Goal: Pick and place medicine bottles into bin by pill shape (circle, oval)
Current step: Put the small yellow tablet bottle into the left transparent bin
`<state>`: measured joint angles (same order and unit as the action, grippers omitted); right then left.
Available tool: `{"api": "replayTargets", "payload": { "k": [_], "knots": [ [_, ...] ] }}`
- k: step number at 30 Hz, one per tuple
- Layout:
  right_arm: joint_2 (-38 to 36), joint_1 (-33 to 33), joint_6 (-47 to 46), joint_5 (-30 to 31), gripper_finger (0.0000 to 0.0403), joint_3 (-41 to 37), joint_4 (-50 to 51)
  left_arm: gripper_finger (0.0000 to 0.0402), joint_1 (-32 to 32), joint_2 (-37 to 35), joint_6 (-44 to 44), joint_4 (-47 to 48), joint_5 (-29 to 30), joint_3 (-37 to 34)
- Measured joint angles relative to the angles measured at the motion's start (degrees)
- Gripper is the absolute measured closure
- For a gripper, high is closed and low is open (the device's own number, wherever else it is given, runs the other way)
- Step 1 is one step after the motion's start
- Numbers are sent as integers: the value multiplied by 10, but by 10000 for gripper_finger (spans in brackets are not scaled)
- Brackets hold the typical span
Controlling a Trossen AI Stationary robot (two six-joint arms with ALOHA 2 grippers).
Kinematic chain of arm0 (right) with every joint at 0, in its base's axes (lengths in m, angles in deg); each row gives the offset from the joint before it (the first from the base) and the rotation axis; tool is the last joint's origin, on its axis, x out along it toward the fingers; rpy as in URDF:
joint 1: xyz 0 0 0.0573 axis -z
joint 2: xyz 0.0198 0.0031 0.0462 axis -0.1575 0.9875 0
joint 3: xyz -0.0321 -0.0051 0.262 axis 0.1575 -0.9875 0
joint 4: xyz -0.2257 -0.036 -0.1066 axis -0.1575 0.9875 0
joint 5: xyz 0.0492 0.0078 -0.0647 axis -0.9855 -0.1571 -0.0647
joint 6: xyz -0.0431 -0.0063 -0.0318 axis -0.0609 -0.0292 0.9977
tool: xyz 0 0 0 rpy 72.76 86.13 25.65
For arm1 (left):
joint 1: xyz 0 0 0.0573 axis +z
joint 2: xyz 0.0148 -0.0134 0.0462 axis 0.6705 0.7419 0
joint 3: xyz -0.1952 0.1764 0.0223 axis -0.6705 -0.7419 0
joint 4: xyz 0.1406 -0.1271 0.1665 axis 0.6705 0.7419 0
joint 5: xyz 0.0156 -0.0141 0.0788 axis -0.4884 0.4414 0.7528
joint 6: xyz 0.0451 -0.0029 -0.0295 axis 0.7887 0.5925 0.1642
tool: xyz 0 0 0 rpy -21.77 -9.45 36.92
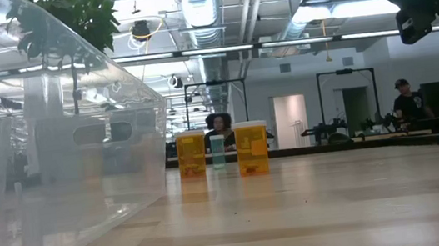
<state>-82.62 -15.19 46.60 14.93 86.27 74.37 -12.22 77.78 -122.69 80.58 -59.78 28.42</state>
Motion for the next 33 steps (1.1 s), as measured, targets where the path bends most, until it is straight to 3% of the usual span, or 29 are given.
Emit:
{"api": "replayTargets", "payload": {
  "k": [9,21,33],
  "knots": [
    [0,0,0,0,177,0,2,285,0,0,-6,-92,-5,-55],
    [0,0,1,1,177,0,4,285,15,0,2,-90,-16,-58],
    [0,0,2,2,177,0,4,285,91,0,121,-111,-67,-57]
  ]
}}
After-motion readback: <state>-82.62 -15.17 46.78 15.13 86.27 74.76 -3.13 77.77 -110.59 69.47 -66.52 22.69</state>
